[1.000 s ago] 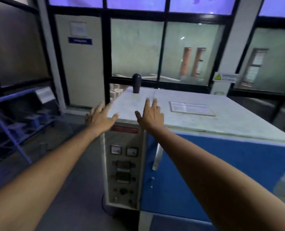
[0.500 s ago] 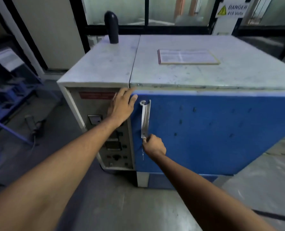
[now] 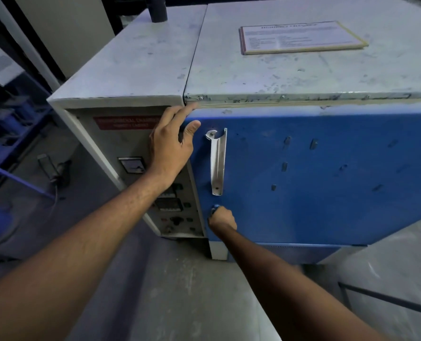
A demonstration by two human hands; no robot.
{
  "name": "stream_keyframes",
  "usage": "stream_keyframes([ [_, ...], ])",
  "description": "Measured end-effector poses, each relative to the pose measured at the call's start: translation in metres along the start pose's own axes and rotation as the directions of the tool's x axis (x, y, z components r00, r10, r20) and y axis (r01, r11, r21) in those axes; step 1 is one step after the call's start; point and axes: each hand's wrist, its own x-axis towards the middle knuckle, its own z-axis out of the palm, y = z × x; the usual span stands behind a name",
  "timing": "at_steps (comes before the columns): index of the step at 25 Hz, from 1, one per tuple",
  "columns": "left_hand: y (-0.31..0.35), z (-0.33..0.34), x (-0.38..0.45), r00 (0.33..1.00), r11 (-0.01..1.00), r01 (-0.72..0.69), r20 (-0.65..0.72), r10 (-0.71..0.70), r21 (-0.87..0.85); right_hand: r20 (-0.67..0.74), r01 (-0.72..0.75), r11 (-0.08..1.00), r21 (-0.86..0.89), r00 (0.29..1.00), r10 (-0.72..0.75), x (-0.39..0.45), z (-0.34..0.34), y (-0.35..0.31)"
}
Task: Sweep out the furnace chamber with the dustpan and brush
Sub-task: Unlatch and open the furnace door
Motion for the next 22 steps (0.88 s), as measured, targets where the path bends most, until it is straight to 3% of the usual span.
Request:
stream_keyframes([
  [3, 0.003, 0.003, -0.001, 1.0, 0.999, 0.003, -0.008, -0.004, -0.049, -0.041, -0.005, 1.0, -0.003, 0.999, 0.004, 0.009, 0.001, -0.002],
  [9, 0.006, 0.001, -0.001, 0.998, 0.995, 0.059, -0.01, -0.06, -0.077, 0.131, -0.071, 0.997, -0.008, 0.989, 0.071, 0.002, -0.018, 0.003],
  [11, 0.01, -0.005, 0.0, 0.996, 0.996, 0.087, 0.015, -0.086, -0.036, 0.077, -0.054, 0.998, 0.028, 0.996, 0.052, -0.016, -0.021, -0.004],
  [14, 0.016, -0.018, 0.005, 0.988, 0.984, 0.116, 0.082, -0.128, 0.139, -0.146, 0.091, 0.994, 0.052, 0.986, -0.083, -0.052, -0.05, -0.018],
  [16, 0.019, -0.024, 0.006, 0.981, 0.968, 0.12, 0.122, -0.15, 0.221, -0.304, 0.209, 0.978, -0.028, 0.93, -0.207, -0.076, -0.087, -0.028],
  [18, 0.021, -0.025, 0.004, 0.972, 0.965, 0.149, 0.149, -0.183, 0.214, -0.38, 0.302, 0.921, -0.248, 0.844, -0.379, -0.101, -0.129, -0.04],
  [20, 0.028, -0.024, 0.006, 0.965, 0.964, 0.172, 0.16, -0.206, 0.205, -0.401, 0.353, 0.792, -0.499, 0.716, -0.571, -0.128, -0.171, -0.053],
  [22, 0.038, -0.042, 0.001, 0.962, 0.968, 0.184, 0.17, -0.213, 0.172, -0.434, 0.353, 0.683, -0.64, 0.567, -0.7, -0.167, -0.207, -0.072],
])
